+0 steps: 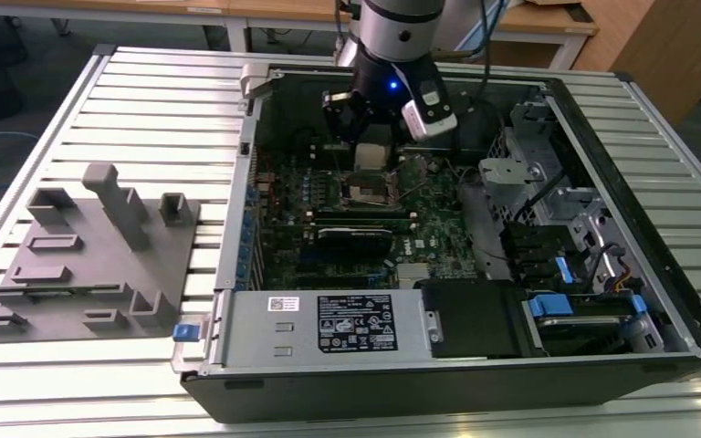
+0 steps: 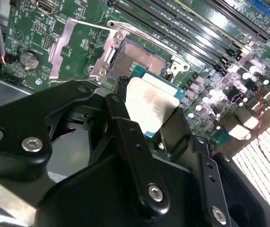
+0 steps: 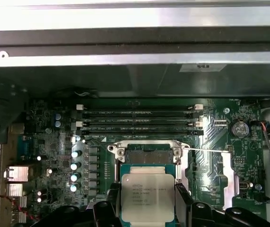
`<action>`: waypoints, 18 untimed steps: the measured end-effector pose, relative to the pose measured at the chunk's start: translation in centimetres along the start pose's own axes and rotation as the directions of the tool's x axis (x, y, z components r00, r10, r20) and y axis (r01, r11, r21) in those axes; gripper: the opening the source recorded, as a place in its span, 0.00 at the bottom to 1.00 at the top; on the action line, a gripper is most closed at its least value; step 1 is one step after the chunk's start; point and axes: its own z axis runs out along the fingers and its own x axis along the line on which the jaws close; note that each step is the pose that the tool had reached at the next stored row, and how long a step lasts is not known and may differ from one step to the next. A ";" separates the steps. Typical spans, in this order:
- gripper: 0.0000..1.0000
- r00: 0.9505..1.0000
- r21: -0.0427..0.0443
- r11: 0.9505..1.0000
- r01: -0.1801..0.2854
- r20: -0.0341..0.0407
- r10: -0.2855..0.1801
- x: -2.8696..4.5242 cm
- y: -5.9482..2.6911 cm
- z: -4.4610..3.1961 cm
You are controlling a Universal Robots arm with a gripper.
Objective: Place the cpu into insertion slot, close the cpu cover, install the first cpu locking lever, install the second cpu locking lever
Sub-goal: 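Place the cpu into insertion slot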
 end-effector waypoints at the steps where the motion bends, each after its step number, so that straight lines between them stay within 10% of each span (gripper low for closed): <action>1: 0.54 1.000 0.000 1.000 0.000 0.001 0.000 0.00 -0.06 0.16; 18: 0.54 1.000 0.001 1.000 0.001 0.011 -0.001 -0.02 -0.42 1.59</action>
